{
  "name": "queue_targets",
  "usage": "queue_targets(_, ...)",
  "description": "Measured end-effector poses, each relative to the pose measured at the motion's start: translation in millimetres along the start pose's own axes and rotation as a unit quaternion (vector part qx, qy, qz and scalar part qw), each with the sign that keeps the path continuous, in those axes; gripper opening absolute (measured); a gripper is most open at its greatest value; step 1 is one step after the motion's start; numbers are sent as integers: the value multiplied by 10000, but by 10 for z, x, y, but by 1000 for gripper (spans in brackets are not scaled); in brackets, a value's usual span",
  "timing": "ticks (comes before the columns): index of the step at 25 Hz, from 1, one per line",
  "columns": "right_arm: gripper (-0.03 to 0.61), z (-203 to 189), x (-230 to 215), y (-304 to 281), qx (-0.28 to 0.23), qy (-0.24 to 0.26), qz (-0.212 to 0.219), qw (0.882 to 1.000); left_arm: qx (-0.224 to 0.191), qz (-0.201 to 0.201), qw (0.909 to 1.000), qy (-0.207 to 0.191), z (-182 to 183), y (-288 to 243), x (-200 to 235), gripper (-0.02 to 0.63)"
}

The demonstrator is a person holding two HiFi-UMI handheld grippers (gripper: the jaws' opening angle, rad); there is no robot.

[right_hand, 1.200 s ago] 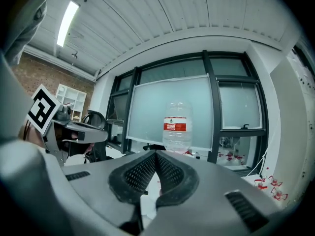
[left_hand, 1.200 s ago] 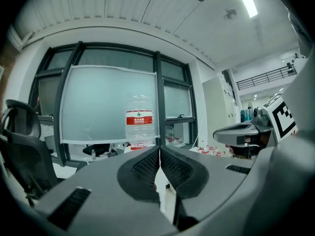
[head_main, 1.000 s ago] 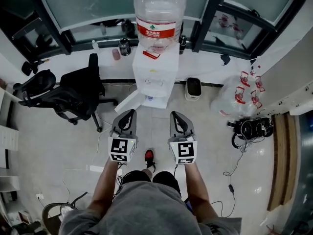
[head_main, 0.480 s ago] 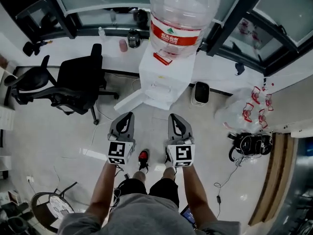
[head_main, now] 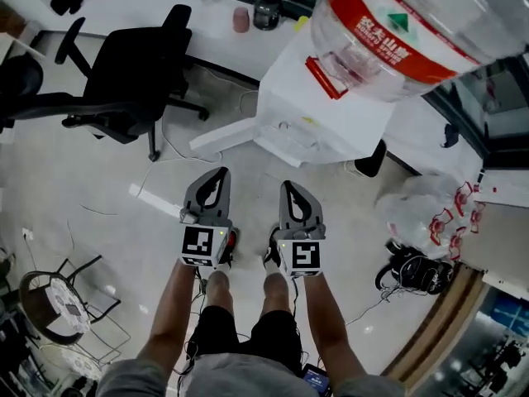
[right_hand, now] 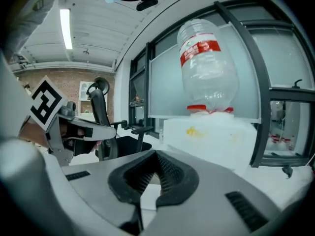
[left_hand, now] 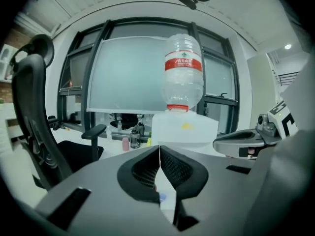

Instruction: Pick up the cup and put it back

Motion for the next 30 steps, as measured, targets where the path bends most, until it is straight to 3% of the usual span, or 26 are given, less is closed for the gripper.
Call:
queue_targets(10, 15, -1427, 139, -835, 253, 93, 287, 9992, 175, 412, 9989, 123, -1321, -565, 526, 25)
queue_targets(30, 15, -4005, 332, -1823, 660, 13, 261, 9975, 462, 362, 9981, 173, -3730, -1443, 1077, 25)
Point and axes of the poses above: the fingertips, and each gripper's own axes: y backward along the fingers, x to its left, z out of its top, the point moved 8 cm from there along y, backward along the fingers, and after that the axes turned 10 degrees about y, right-handed, at the moved point
